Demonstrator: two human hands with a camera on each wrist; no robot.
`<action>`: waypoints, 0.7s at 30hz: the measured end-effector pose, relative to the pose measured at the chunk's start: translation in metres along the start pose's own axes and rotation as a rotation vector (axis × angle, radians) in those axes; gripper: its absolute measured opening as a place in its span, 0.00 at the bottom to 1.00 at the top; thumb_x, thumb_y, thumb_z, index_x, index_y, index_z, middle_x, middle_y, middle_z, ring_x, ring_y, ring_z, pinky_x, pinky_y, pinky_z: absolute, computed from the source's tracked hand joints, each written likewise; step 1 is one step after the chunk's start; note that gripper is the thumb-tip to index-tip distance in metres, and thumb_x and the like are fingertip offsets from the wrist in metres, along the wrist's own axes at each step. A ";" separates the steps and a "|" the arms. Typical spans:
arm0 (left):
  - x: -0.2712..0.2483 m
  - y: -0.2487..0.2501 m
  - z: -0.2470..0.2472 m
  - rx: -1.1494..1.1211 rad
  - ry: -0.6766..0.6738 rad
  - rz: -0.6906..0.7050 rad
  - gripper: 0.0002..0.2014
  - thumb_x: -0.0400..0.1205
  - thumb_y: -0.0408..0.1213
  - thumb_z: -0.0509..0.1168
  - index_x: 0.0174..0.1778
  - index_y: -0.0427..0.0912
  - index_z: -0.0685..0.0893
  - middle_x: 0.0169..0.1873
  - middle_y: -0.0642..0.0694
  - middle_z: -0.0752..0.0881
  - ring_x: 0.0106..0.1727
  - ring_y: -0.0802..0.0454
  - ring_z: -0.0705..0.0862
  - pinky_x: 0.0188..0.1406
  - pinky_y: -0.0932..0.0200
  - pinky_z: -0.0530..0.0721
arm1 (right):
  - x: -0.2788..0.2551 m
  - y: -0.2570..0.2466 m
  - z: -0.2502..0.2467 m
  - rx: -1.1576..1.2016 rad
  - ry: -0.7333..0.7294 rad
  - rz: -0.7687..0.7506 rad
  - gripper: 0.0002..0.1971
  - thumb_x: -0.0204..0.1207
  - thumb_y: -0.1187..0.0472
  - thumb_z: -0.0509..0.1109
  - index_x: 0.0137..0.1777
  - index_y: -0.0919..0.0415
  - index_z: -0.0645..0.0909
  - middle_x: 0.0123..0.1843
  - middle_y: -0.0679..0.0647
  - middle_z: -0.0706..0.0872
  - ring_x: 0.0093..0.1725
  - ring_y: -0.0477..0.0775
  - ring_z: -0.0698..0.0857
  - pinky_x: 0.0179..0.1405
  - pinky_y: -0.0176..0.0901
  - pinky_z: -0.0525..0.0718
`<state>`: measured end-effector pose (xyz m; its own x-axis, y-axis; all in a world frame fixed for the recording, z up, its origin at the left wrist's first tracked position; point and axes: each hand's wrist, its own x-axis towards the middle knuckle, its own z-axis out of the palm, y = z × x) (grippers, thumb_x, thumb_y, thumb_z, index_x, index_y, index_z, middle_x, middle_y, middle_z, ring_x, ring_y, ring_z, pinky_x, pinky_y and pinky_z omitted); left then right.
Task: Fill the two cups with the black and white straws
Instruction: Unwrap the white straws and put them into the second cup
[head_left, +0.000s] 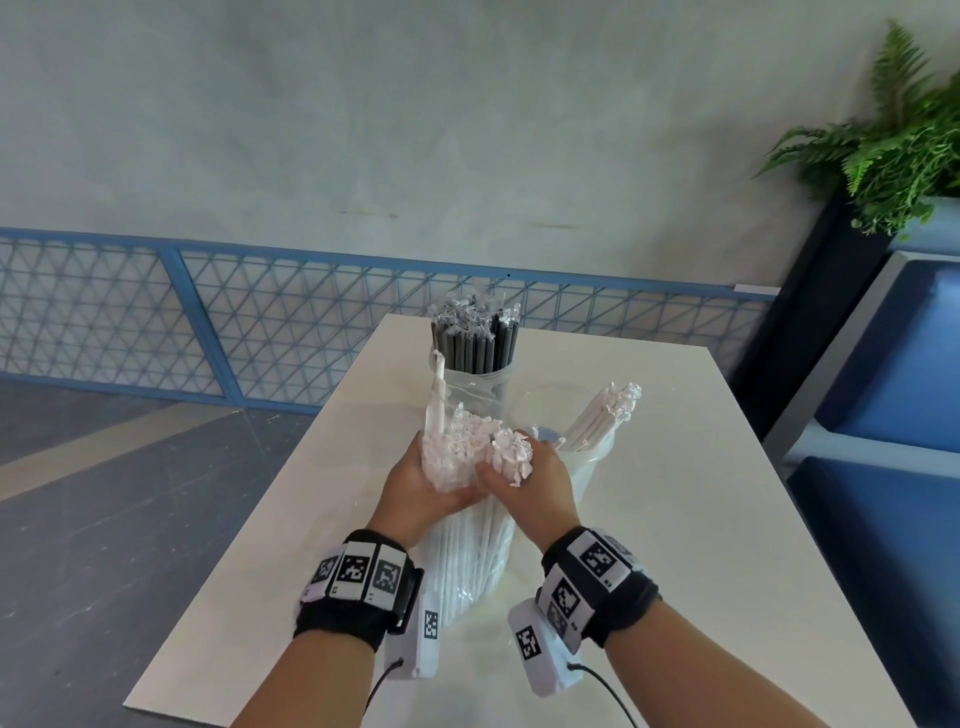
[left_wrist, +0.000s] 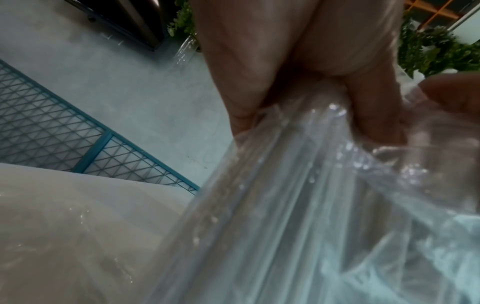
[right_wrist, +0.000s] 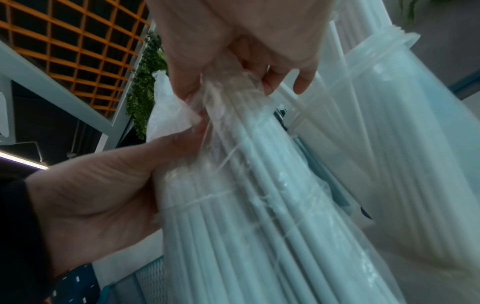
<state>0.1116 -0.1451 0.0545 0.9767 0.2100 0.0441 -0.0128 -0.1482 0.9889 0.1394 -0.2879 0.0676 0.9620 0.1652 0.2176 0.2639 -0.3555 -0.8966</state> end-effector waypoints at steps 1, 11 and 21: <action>0.000 0.000 -0.001 0.007 0.000 -0.002 0.36 0.54 0.41 0.84 0.57 0.54 0.77 0.55 0.51 0.86 0.58 0.53 0.85 0.58 0.52 0.84 | 0.001 -0.002 -0.001 0.012 0.003 0.001 0.11 0.69 0.61 0.76 0.51 0.56 0.81 0.40 0.43 0.81 0.54 0.55 0.82 0.55 0.47 0.80; -0.001 0.002 -0.002 0.083 -0.009 0.002 0.32 0.66 0.31 0.79 0.61 0.53 0.72 0.54 0.56 0.81 0.59 0.55 0.78 0.57 0.63 0.74 | 0.037 -0.059 -0.035 0.227 0.148 -0.069 0.11 0.74 0.58 0.72 0.49 0.66 0.82 0.45 0.62 0.89 0.45 0.58 0.87 0.50 0.54 0.84; 0.002 0.009 0.005 0.088 -0.017 -0.020 0.32 0.69 0.29 0.77 0.67 0.48 0.73 0.56 0.54 0.80 0.60 0.55 0.77 0.46 0.73 0.73 | 0.015 -0.043 -0.031 0.265 -0.045 0.089 0.15 0.65 0.58 0.79 0.50 0.54 0.80 0.44 0.43 0.87 0.44 0.40 0.87 0.52 0.46 0.88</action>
<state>0.1142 -0.1509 0.0630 0.9800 0.1977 0.0209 0.0253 -0.2282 0.9733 0.1441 -0.2983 0.1214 0.9748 0.1868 0.1220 0.1456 -0.1182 -0.9823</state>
